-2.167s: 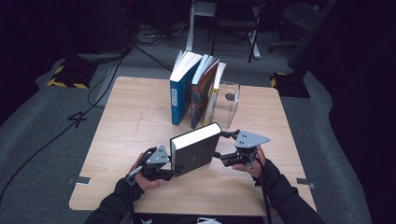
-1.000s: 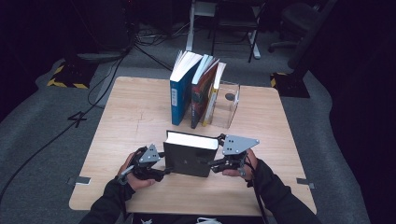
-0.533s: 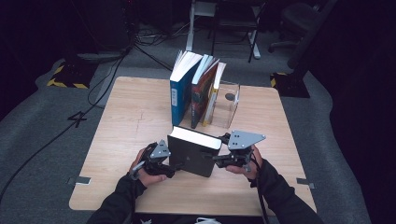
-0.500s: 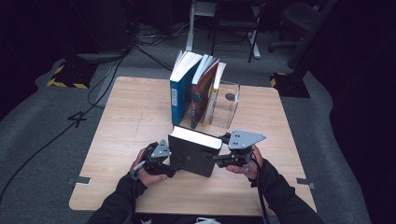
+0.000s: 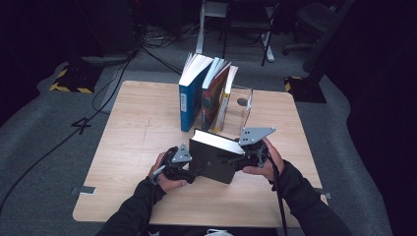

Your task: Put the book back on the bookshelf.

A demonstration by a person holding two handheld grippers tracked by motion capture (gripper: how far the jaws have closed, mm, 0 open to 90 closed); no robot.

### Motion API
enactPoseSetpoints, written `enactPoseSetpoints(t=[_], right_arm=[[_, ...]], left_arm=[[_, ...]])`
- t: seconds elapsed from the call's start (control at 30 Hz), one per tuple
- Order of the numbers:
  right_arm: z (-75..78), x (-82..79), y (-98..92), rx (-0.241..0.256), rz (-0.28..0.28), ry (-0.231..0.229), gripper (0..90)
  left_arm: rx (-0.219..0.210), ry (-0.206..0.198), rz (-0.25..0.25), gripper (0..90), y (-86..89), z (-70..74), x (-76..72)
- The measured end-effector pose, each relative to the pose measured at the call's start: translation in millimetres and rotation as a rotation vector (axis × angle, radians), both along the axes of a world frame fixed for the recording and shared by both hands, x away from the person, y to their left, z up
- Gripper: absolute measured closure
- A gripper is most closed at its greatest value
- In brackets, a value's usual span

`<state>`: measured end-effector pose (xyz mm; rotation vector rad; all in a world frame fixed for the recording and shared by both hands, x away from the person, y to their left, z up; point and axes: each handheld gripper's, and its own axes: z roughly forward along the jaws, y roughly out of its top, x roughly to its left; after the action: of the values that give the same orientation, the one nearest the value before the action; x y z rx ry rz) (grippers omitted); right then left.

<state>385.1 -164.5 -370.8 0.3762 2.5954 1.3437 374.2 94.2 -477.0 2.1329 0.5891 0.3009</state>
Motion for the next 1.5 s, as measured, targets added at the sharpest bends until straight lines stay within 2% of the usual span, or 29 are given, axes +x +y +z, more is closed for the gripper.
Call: enactPoseSetpoints(t=[0.17, 0.57, 0.63, 0.7, 0.83, 0.97, 1.0, 1.03, 1.17, 1.23, 1.33, 1.37, 1.43, 1.5], right_arm=[[2.0, 2.0, -5.2, 0.02, -0.017, -0.007, 39.2], [3.5, 4.3, -9.4, 0.022, -0.022, -0.003, 42.5], [3.6, 3.8, -9.3, 0.02, -0.019, -0.004, 42.9], [4.2, 2.4, -8.7, 0.008, -0.015, -0.007, 43.3], [4.8, 2.5, -8.7, -0.004, -0.02, -0.002, 43.4], [5.4, 2.5, -8.3, -0.011, -0.029, 0.008, 43.4], [5.4, 2.5, -8.3, -0.011, -0.029, 0.008, 43.4], [5.9, 1.9, -7.8, -0.013, -0.035, 0.017, 44.5], [7.4, 0.0, -7.5, -0.015, -0.036, 0.015, 48.7], [8.1, -1.3, -7.9, -0.014, -0.03, 0.007, 50.6], [9.0, -1.8, -8.8, -0.016, -0.02, 0.008, 51.3], [9.1, -1.7, -8.9, -0.016, -0.021, 0.01, 51.4], [9.3, -1.8, -8.8, -0.018, -0.019, 0.01, 51.5], [9.4, -2.3, -8.5, -0.02, -0.018, 0.01, 51.6]], left_arm=[[-0.005, -0.003, 0.002, 25.5, -5.9, -0.4, 2.6], [-0.016, 0.01, 0.003, 24.0, -9.0, -1.7, 5.4], [-0.007, 0.013, 0.009, 25.5, -8.8, -1.4, 4.4], [0.044, 0.027, 0.015, 26.9, -6.1, -1.6, 1.5], [0.088, 0.061, 0.033, 25.7, 12.6, -3.9, -10.3], [0.137, 0.04, 0.081, 25.9, 38.6, -1.2, -27.6], [0.137, 0.04, 0.081, 25.9, 38.6, -1.2, -27.6], [0.144, 0.042, 0.118, 25.9, 56.0, -0.1, -36.0], [0.138, 0.073, 0.183, 25.8, 83.2, -1.3, -45.4], [0.129, 0.086, 0.199, 25.8, 91.8, -2.7, -48.3], [0.141, 0.1, 0.213, 25.4, 101.2, -7.8, -51.1], [0.154, 0.096, 0.221, 25.0, 102.2, -9.4, -51.8], [0.145, 0.113, 0.229, 23.2, 104.0, -11.5, -52.9], [0.148, 0.109, 0.233, 22.6, 105.7, -12.7, -54.4]])
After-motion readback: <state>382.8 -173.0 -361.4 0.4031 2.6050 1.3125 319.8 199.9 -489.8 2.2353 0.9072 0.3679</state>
